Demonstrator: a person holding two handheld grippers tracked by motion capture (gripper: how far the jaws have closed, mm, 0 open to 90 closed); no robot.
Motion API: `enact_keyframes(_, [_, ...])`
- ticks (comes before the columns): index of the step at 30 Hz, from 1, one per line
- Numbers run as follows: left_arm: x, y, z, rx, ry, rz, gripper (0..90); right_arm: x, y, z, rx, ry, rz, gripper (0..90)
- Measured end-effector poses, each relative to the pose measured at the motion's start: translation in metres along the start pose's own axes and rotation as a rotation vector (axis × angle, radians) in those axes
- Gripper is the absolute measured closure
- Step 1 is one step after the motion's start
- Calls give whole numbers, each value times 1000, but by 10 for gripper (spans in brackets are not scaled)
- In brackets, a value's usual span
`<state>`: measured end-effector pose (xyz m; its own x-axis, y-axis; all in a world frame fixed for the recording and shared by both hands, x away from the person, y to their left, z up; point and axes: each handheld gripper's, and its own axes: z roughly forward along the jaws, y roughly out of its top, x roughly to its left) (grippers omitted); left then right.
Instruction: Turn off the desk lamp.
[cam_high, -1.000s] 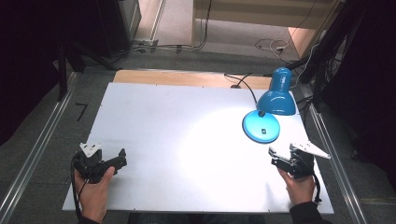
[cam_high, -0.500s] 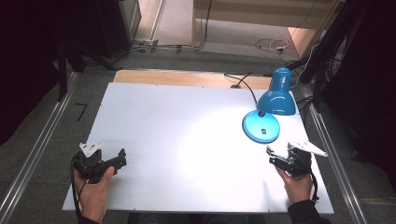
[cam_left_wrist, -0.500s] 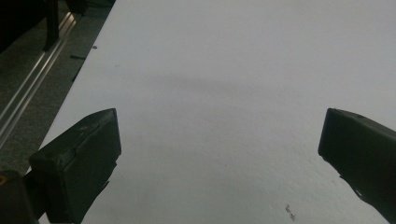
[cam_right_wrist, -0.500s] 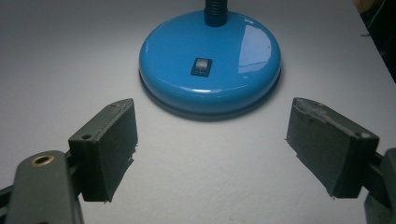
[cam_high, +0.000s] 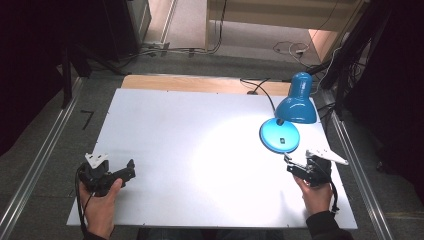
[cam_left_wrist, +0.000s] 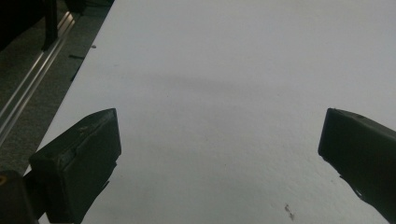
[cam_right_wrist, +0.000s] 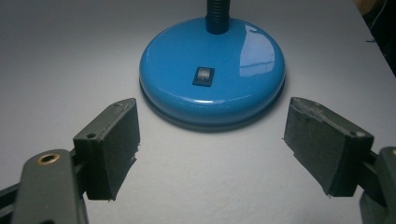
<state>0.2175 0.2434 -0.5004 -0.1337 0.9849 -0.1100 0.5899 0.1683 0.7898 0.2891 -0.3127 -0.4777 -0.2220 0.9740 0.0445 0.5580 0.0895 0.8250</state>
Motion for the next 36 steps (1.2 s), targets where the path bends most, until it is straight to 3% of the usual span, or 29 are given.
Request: enact_keyframes(36, [1, 0, 0, 2, -3, -4, 0, 4, 8, 16, -7, 5, 3, 211])
